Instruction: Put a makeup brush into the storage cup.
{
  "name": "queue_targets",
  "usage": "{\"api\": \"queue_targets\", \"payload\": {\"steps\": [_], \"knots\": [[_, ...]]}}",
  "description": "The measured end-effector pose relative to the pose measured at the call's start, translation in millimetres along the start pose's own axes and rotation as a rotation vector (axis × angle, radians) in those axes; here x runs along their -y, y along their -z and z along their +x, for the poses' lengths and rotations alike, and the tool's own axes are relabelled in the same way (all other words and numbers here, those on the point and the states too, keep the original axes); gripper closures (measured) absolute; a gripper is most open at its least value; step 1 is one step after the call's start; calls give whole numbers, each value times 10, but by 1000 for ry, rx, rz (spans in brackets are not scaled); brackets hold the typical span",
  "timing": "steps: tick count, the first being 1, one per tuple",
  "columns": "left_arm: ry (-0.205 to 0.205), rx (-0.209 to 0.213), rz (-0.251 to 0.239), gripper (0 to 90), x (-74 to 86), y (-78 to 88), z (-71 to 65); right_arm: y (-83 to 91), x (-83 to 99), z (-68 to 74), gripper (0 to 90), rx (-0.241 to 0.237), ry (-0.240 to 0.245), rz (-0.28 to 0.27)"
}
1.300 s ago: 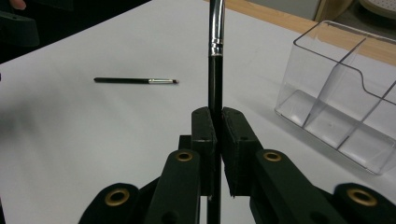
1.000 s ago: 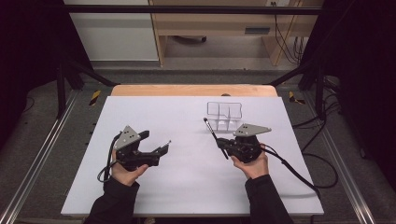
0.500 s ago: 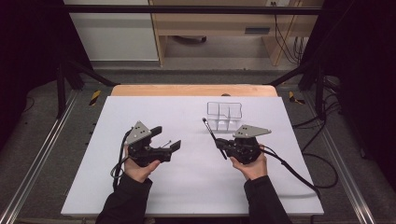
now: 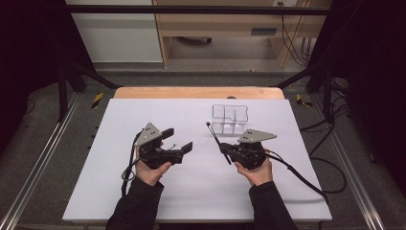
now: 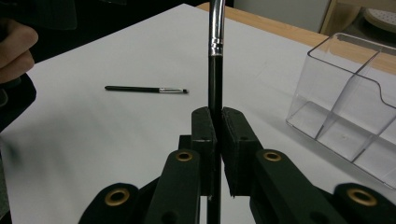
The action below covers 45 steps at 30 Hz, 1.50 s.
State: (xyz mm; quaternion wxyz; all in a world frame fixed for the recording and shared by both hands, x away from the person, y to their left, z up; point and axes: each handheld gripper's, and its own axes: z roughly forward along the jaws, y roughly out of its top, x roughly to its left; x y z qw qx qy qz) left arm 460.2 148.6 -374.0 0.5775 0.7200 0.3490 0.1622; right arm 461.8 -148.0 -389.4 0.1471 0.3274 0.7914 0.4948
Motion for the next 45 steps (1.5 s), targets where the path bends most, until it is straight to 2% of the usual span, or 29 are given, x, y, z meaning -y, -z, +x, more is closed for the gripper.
{"api": "queue_targets", "payload": {"steps": [15, 21, 31, 45], "knots": [[20, 39, -16, 130, -12, -180, -111, 8, 11, 28, 843, -6, 1, -13], [45, 58, -37, 144, -16, -250, -157, 7, 15, 37, 843, -10, -1, -17], [70, 79, -43, 162, -3, -371, -215, 21, 17, 50, 843, -13, 0, -27], [116, 100, -70, 249, 13, -471, -258, 23, 20, 62, 843, -17, -5, -41]]}}
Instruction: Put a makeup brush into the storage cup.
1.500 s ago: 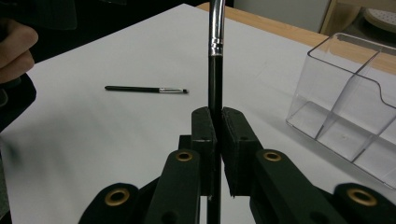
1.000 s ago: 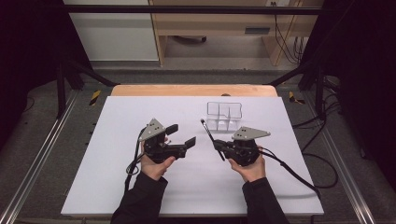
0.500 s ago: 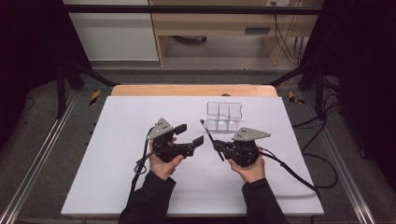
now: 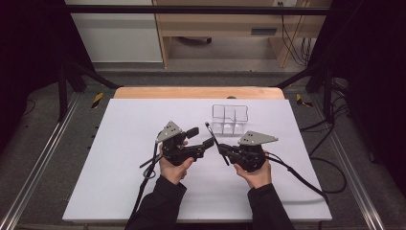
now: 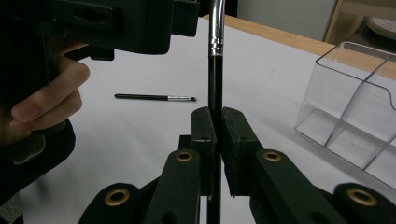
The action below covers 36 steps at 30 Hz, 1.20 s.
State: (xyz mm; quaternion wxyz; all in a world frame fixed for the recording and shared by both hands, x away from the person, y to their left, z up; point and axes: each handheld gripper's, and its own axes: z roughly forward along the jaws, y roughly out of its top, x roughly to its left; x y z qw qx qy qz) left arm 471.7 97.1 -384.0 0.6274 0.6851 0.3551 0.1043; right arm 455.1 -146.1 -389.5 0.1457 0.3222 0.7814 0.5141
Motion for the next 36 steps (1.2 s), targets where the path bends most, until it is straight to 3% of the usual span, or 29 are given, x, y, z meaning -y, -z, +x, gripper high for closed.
{"api": "queue_targets", "payload": {"steps": [23, 36], "knots": [[80, 37, -3, 485, 52, -131, -34, -5, 4, 14, 843, -12, -6, -9], [96, 38, -18, 607, 71, -148, -52, -11, 7, 17, 843, -15, -8, -9]]}}
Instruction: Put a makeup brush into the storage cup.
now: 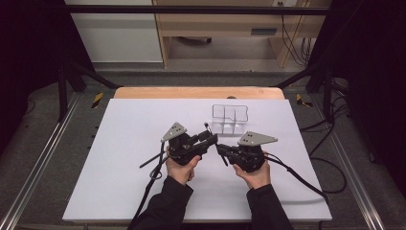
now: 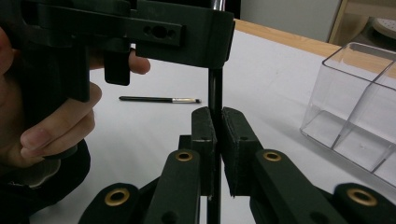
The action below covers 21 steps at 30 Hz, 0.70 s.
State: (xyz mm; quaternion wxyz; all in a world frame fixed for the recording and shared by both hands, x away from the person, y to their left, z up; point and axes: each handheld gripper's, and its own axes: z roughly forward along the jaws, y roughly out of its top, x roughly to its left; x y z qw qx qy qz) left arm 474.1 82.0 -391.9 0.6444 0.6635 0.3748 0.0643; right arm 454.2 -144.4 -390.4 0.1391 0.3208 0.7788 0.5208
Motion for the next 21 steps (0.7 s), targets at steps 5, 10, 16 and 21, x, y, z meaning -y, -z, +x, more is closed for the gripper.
{"api": "queue_targets", "payload": {"steps": [5, 10, 16, 21], "knots": [[3, -6, -14, 658, 7, -3, -10, -8, 4, 3, 843, -1, 0, 3], [2, -12, -16, 691, 15, -6, -17, -6, 3, 2, 843, -2, -2, 0], [4, -19, -24, 755, 23, -4, -19, -7, 1, -1, 843, -6, -5, 1], [7, -12, -30, 790, 27, -5, -26, -11, 3, 0, 842, -10, -6, 5]]}}
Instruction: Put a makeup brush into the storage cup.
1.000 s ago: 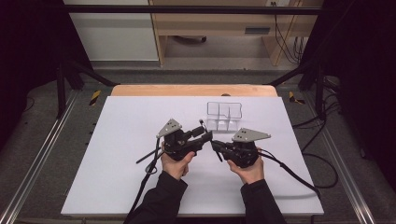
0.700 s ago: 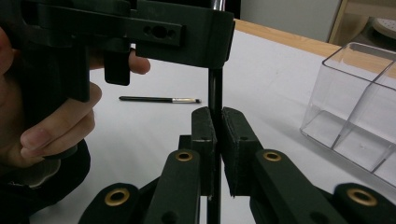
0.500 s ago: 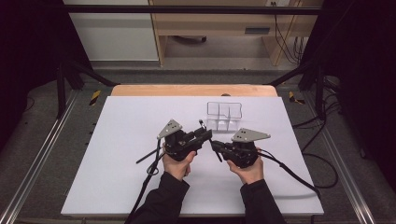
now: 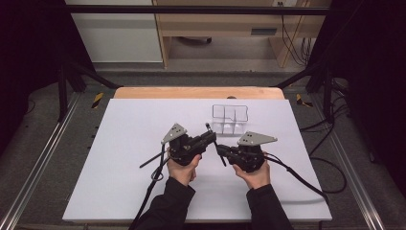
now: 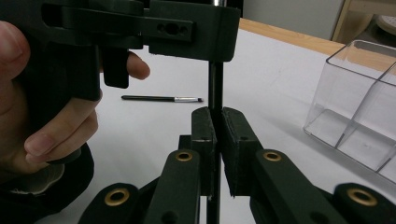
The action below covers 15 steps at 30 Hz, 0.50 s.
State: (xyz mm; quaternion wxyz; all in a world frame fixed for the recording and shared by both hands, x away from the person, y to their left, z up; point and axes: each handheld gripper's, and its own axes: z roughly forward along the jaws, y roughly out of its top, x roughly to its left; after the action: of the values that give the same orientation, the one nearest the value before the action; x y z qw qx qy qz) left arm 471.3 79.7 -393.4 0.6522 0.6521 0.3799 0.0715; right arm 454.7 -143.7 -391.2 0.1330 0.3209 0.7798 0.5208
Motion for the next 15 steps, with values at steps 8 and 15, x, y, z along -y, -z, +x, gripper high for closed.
{"api": "queue_targets", "payload": {"steps": [8, 15], "knots": [[-22, 22, -1, 830, 11, -5, -50, -25, 13, 3, 835, -1, 7, 3], [-44, 4, -14, 831, -6, 29, -65, 3, 1, 4, 697, 29, 13, -18]]}}
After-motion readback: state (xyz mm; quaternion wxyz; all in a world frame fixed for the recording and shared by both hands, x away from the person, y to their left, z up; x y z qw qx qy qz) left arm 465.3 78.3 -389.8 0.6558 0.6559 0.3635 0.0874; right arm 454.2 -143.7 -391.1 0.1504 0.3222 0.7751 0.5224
